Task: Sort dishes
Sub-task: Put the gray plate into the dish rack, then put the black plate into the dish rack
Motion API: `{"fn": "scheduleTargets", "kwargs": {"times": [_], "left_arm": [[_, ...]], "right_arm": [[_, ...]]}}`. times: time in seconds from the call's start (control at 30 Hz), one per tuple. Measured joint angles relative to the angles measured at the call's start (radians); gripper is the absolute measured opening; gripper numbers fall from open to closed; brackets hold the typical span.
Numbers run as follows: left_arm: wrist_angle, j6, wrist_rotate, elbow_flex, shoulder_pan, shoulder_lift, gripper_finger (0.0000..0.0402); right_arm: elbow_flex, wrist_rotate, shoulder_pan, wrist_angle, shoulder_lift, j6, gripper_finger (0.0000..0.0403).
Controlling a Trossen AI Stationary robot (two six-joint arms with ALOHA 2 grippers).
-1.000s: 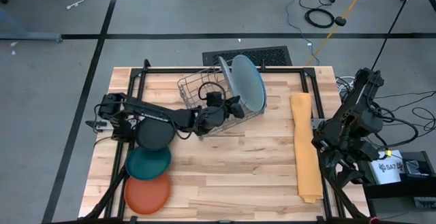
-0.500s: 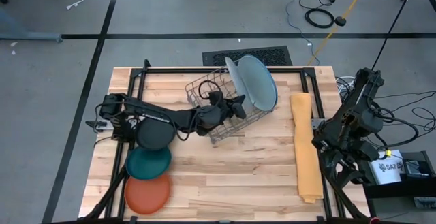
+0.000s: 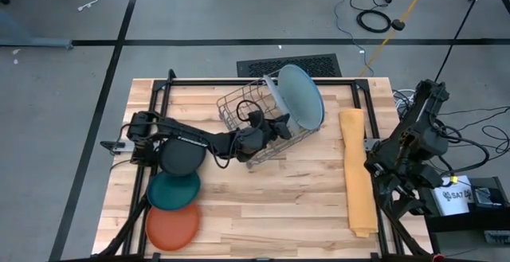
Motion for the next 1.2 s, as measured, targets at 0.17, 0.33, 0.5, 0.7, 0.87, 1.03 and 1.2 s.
{"fn": "scheduleTargets", "kwargs": {"times": [0.17, 0.33, 0.5, 0.7, 0.87, 1.03, 1.2], "left_arm": [[0.009, -0.018, 0.006, 0.0, 0.012, 0.006, 0.0022], [0.103, -0.017, 0.071, 0.0, 0.034, 0.006, 0.0071], [0.117, -0.017, 0.149, 0.0, 0.064, 0.006, 0.0147], [0.119, 0.015, 0.258, 0.003, 0.112, 0.006, 0.024], [0.119, 0.019, 0.382, 0.04, 0.167, 0.006, 0.0274], [0.116, 0.045, 0.435, 0.065, 0.206, 0.006, 0.0276], [0.115, 0.084, 0.572, 0.08, 0.228, 0.006, 0.0276]], "right_arm": [[0.0, 0.001, 0.0, -0.001, 0.0, 0.001, 0.0185], [0.0, 0.001, 0.0, -0.001, 0.0, 0.001, 0.0185], [0.0, 0.001, 0.0, -0.002, 0.0, 0.002, 0.0185], [0.0, 0.001, 0.0, -0.002, 0.0, 0.002, 0.0185], [0.0, 0.001, 0.0, -0.003, 0.0, 0.001, 0.0185], [0.0, 0.001, 0.0, -0.006, 0.0, 0.001, 0.0185], [0.0, 0.001, 0.0, -0.012, 0.0, 0.0, 0.0185]]}}
